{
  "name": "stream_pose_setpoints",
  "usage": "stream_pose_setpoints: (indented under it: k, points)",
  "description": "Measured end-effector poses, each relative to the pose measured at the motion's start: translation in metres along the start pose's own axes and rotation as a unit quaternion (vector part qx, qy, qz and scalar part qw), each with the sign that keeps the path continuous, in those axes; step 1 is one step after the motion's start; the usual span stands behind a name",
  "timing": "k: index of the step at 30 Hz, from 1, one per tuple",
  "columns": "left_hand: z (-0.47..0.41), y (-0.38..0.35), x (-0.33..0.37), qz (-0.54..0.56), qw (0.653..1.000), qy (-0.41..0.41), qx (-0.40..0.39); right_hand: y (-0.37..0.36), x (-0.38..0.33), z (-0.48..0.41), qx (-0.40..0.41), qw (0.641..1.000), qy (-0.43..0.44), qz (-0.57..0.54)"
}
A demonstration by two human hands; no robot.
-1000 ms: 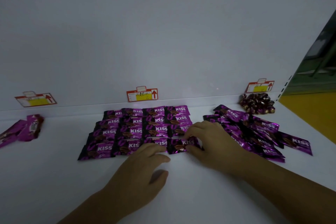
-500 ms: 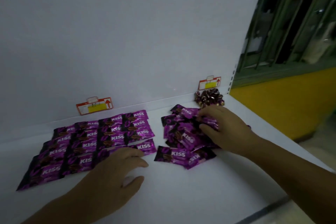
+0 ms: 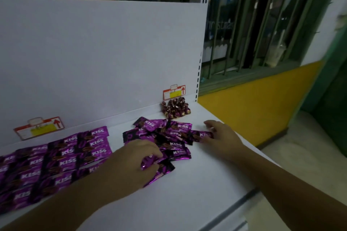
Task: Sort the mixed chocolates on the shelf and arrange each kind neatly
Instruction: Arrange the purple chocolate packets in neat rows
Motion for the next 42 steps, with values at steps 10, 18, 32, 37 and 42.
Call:
stream_pose_setpoints:
  k: [10, 18, 32, 37, 42]
  points:
    - [-0.104, -0.020, 0.004, -0.073, 0.996, 0.056, 0.000, 0.005, 0.000, 0.003, 0.038, 0.997, -0.004, -0.071]
    - [-0.120, -0.050, -0.003, -0.140, 0.987, 0.065, -0.042, 0.008, 0.005, 0.005, 0.024, 0.973, -0.047, -0.224]
    - [-0.072, -0.007, 0.020, 0.152, 0.958, 0.205, 0.127, 0.018, 0.010, 0.007, 0.048, 0.925, -0.037, -0.375]
    - [-0.015, 0.007, 0.014, 0.302, 0.889, 0.290, 0.184, 0.017, -0.023, 0.016, -0.107, 0.888, 0.027, -0.446]
    - [0.028, 0.017, 0.001, 0.391, 0.811, 0.366, 0.237, 0.012, -0.080, 0.034, -0.213, 0.838, 0.115, -0.489]
Point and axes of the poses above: each hand's wrist, its own z-axis away from the middle knuckle, its own y-axis out of the back of the hand, x = y × z, the point moved 2 cm from there along -z, towards the middle knuckle, and after that the axes turned 7 degrees about z, right-handed, at the moved point
